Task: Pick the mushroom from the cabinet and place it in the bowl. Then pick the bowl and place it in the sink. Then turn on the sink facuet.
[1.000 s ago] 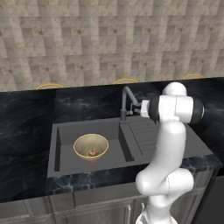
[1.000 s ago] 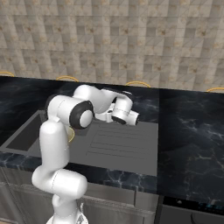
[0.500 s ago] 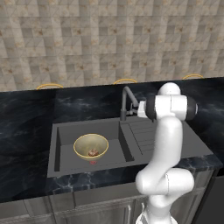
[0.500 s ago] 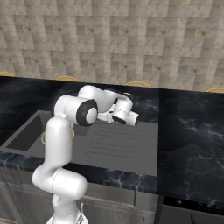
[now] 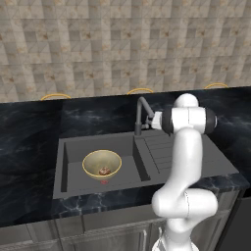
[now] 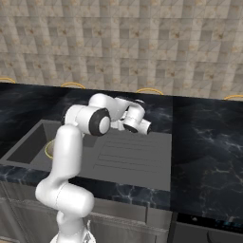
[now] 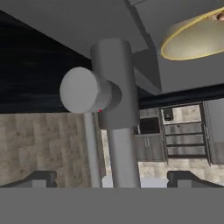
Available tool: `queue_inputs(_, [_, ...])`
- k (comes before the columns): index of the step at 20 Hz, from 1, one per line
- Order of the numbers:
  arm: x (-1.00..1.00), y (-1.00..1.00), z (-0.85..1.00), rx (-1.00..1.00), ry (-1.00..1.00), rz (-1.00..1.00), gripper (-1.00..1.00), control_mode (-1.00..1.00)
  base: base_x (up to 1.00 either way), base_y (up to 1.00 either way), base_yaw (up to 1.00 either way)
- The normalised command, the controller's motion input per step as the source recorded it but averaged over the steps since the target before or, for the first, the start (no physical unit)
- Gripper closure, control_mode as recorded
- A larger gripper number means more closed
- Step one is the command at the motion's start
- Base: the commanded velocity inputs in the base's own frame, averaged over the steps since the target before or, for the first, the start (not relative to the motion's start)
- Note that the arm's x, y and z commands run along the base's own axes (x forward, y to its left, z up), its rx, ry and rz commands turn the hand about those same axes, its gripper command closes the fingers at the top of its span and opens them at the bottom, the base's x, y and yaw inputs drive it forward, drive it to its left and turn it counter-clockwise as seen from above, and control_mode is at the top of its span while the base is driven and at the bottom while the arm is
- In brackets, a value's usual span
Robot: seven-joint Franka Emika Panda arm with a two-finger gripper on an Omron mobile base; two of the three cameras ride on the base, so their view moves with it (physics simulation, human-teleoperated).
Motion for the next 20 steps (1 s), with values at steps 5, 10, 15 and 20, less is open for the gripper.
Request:
queue_inputs(5, [0.39,0.0,-0.22,0.0,0.0,-0.02,-1.0,-1.0,0.0,0.0,0.0])
queue_inputs(10, [0.25,0.0,-0.27,0.0,0.0,0.0,-1.0,-1.0,0.0,0.0,0.0])
queue_inputs(15, [0.13,-0.01,-0.1,0.02,0.0,0.0,1.0,-1.0,0.0,0.0,0.0])
queue_inputs(20, [0.0,-0.01,0.0,0.04,0.01,-0.01,1.0,-1.0,0.0,0.0,0.0])
